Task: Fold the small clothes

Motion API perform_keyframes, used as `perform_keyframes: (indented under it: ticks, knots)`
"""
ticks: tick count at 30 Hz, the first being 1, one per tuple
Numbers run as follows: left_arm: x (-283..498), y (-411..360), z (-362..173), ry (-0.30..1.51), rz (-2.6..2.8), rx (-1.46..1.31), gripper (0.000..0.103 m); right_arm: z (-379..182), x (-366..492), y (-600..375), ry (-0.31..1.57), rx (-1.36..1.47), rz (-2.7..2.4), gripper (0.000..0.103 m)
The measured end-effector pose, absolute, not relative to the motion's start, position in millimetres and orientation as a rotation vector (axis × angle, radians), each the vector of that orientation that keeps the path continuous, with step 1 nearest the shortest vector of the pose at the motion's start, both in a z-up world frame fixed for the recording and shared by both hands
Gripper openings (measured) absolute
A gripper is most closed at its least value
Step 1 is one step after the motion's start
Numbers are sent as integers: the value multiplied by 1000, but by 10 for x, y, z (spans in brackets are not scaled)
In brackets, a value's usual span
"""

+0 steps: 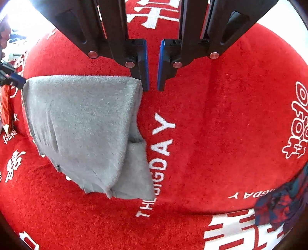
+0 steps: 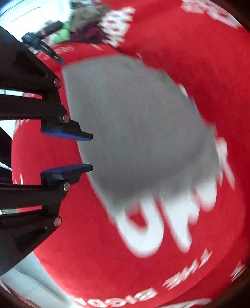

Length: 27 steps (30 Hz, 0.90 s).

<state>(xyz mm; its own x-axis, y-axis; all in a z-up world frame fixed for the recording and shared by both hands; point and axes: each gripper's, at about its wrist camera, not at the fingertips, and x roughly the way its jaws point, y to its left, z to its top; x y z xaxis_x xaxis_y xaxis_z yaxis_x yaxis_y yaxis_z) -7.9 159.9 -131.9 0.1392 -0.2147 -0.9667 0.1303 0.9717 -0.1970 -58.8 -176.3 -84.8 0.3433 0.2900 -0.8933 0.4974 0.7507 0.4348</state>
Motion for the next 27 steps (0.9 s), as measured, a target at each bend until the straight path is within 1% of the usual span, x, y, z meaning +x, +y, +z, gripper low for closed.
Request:
perform_keyframes:
  ticks: [1,2,9,14,15,16,18,20,21,23,24,25,26,27]
  knots:
    - [-62,1632,-1321,1410,-241,-65,10,-815,-451,-1611,1244,736,-109,53]
    - [-60,1670,-1331,1411,-234,-57,10,-788,-253,-1423,1236,712,-55,55]
    - [-15,1965,-1430,1417,-151,-13,10,-892,1245,-271,1225,588,91,55]
    - [-2,2114,-1513,1439,-126,-1,10,-1128,1827,338,1316,429,-46,55]
    - [3,2130,-1513,1438,-130,2,10,-1203,1888,386,1334,393,-86,49]
    - [12,2140,-1507,1434,-132,3,10,-1254,1915,387,1337,397,-100,10]
    - [20,2178,-1482,1426,-140,-11,10,-1275,1865,266,1306,509,-89,8]
    - [34,2226,-1473,1422,-145,-28,10,-1188,1781,188,1212,579,-25,8]
    - [44,2252,-1477,1422,-144,-37,10,-1154,1762,204,1187,548,8,8]
    - [57,2307,-1506,1423,-140,-50,10,-1226,1792,300,1220,479,90,9]
    - [67,2306,-1522,1427,-138,-55,10,-1338,1844,383,1276,432,128,13]
    - [74,2315,-1537,1431,-137,-60,10,-1414,1874,444,1313,389,155,13]
    - [79,2316,-1547,1436,-140,-66,10,-1389,1879,500,1293,337,160,13]
    - [72,2310,-1546,1438,-145,-73,10,-1344,1889,573,1295,279,162,15]
